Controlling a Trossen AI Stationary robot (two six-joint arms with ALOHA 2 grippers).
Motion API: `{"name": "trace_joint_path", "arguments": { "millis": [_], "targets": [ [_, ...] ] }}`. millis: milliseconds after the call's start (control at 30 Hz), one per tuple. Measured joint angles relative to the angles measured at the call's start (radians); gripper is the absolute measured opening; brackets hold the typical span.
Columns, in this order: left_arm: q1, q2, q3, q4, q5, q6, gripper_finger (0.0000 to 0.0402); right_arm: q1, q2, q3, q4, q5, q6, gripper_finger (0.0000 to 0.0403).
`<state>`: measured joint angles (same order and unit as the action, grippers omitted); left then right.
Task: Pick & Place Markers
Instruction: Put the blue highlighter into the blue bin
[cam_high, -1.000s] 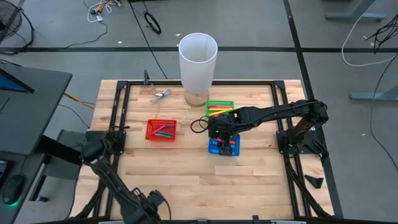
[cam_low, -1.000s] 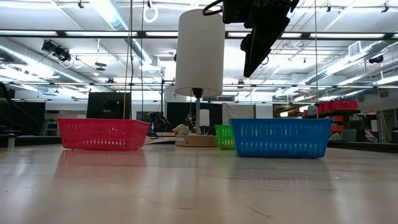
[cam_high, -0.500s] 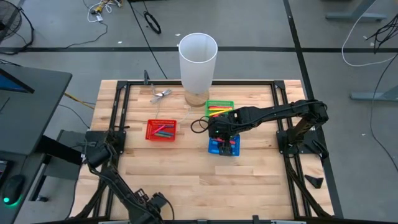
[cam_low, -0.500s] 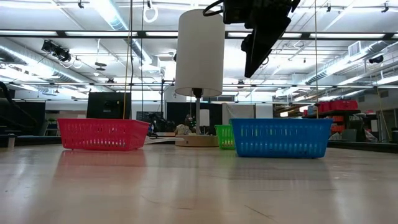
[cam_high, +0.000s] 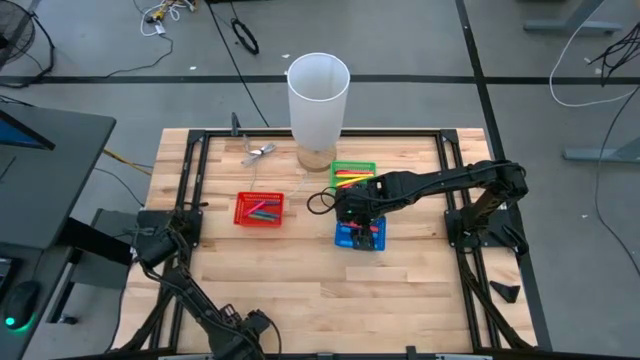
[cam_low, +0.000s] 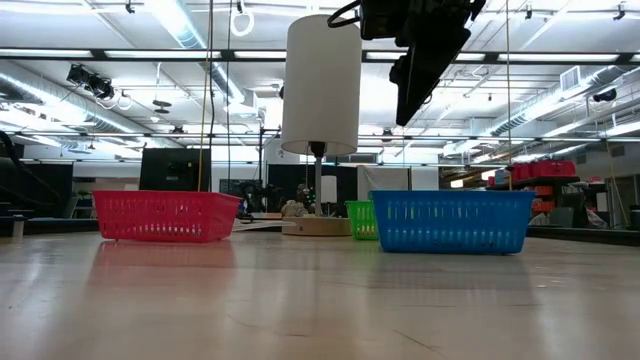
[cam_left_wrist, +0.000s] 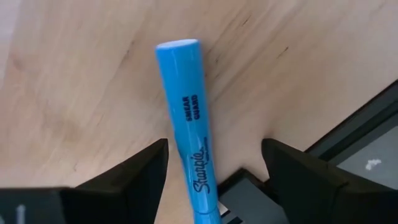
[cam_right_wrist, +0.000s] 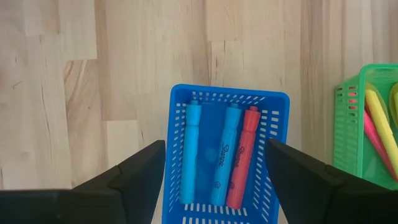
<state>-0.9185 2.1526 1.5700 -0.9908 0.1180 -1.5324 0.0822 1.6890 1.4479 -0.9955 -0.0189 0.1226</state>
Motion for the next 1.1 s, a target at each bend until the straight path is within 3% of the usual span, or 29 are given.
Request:
{"name": "trace_joint_path", "arguments": {
  "millis": [133,567,767,1100],
  "targets": [
    [0.013,0.003,-0.001,0.012,0.05,0.03,0.0246,0.0,0.0,0.0,0.0,0.0,0.0,0.0275],
    [0.025,0.004,-0.002,0.0,0.063,0.048,0.0071,0.0,0.0,0.0,0.0,0.0,0.029,0.0275],
    [0.033,-0.003,-0.002,-0.035,0.058,0.06,0.007,0.0,0.0,0.0,-0.033,-0.042,0.079,0.0275],
    [0.1,-0.092,-0.005,-0.195,0.012,0.209,0.0069,0.0,0.0,0.0,-0.092,-0.079,0.033,0.0275]
  ]
}}
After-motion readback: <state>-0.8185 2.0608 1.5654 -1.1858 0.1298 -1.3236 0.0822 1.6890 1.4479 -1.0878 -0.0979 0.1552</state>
